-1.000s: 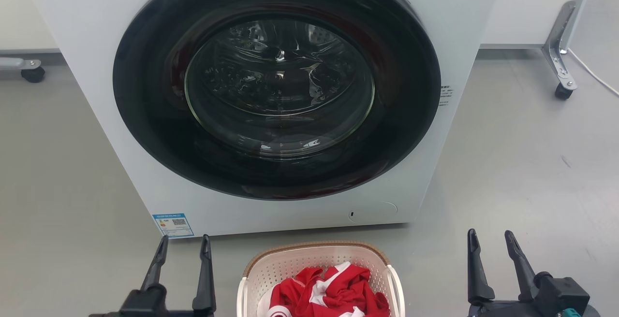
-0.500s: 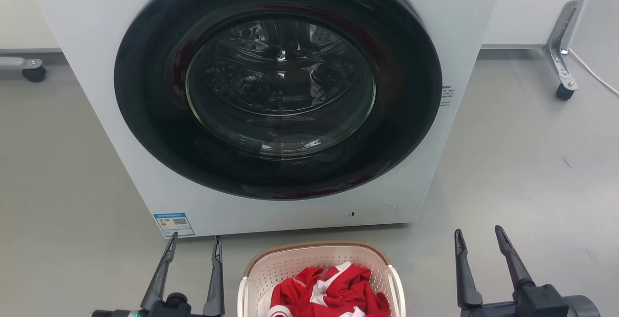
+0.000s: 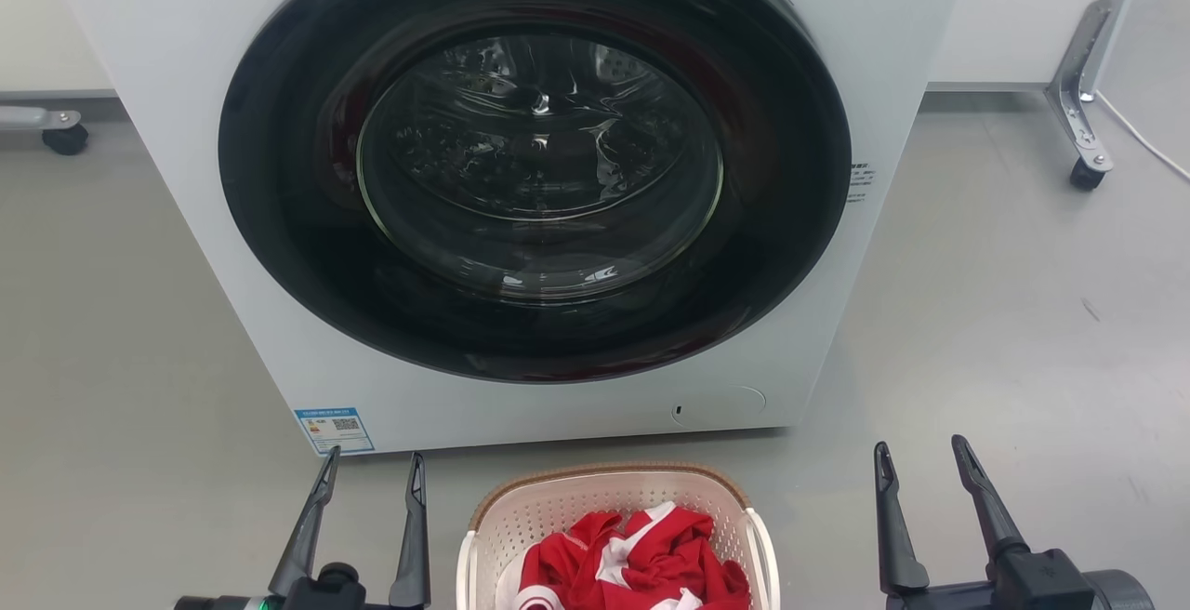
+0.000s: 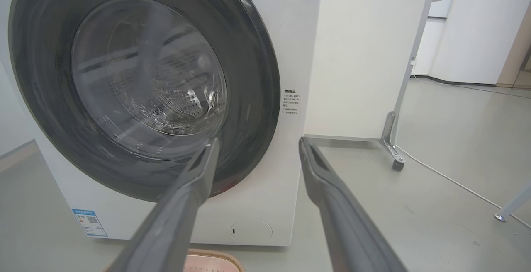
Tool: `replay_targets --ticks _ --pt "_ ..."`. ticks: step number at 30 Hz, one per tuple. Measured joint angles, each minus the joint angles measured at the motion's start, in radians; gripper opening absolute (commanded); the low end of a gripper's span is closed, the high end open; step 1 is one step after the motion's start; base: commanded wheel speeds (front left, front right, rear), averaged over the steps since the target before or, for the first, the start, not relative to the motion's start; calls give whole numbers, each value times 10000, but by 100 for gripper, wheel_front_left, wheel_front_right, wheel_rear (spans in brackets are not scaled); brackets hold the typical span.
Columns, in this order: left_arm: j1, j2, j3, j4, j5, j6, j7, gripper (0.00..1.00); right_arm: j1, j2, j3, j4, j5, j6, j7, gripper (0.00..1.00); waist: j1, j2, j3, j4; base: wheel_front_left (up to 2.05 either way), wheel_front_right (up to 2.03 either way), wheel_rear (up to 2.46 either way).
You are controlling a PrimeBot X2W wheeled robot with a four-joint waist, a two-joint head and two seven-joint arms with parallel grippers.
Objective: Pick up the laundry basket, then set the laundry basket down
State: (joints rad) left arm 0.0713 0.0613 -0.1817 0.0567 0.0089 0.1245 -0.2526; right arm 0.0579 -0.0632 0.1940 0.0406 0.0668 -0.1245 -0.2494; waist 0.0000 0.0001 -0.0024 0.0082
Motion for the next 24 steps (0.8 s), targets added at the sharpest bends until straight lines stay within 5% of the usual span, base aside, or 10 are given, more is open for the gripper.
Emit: replay_targets --ticks 24 --pt "-608 -35 -92 -48 0 2 0 100 -600 -40 -497 -299 52 25 -2 100 1 0 1330 45 0 0 0"
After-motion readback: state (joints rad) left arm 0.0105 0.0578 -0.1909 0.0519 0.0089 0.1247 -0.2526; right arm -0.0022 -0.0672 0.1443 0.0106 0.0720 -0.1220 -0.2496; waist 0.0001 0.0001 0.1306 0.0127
